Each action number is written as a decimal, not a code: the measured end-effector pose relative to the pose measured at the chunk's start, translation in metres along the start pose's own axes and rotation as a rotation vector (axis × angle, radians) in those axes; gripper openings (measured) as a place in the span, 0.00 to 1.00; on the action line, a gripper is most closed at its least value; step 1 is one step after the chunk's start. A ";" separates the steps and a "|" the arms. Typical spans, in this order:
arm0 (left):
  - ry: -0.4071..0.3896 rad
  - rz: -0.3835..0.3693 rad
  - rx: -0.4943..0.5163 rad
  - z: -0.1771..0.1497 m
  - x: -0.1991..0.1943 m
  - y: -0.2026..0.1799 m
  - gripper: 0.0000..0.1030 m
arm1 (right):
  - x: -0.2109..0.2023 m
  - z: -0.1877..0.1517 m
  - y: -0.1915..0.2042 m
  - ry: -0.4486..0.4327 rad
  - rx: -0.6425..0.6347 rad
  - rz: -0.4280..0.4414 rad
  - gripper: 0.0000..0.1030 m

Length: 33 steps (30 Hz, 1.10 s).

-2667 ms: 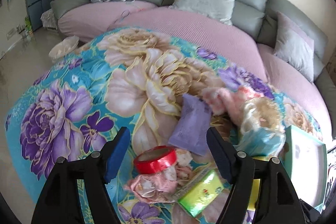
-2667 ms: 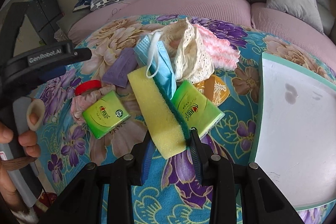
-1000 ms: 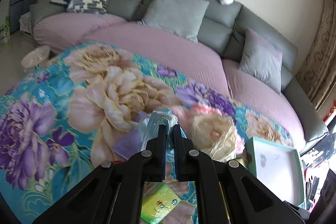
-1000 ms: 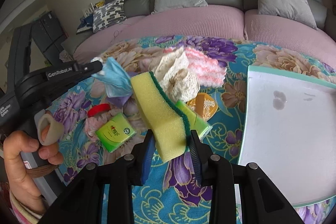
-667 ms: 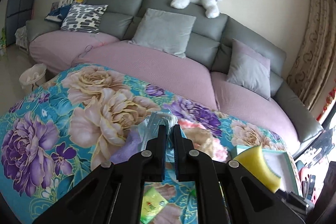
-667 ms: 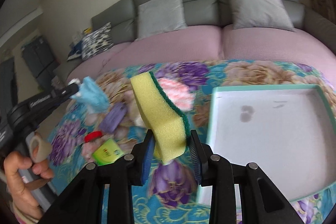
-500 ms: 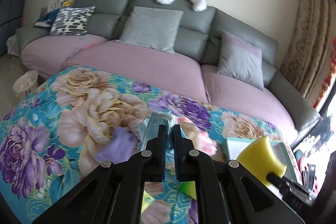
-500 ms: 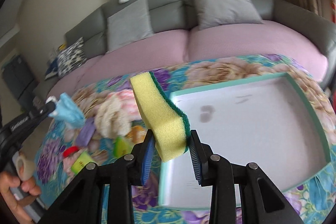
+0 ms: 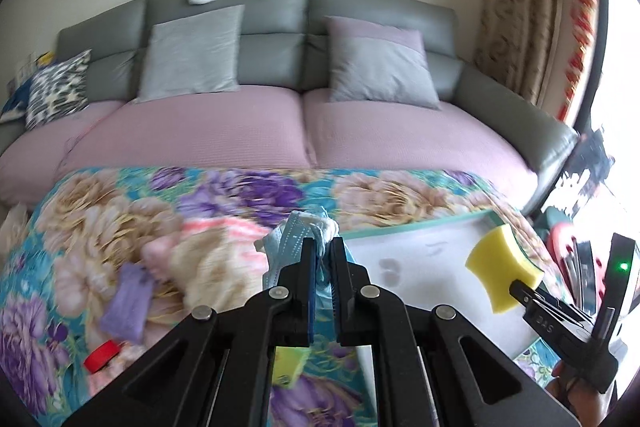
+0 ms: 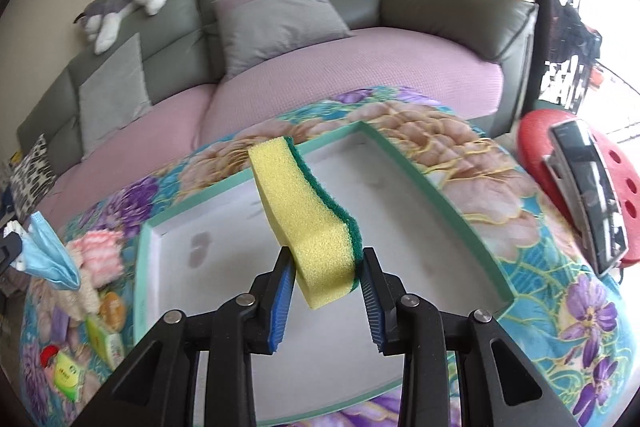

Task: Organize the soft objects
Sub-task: 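Carry the sponge and mask over the white tray and open both tools, then withdraw both tools from the tray back toward the pile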

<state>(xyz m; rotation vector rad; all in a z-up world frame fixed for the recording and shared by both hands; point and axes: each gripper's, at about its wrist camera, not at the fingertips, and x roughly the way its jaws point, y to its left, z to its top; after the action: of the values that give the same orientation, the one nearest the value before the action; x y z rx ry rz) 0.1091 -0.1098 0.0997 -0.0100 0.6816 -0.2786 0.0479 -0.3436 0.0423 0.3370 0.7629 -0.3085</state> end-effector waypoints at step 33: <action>0.126 0.042 0.051 -0.009 0.091 -0.077 0.89 | 0.033 0.005 -0.043 0.111 -0.010 -0.224 0.92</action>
<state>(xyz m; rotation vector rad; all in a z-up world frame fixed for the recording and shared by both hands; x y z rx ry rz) 0.1520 -0.2064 0.0442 0.0707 0.7993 -0.2573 0.0567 -0.3889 0.0140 0.2614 0.9127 -0.4997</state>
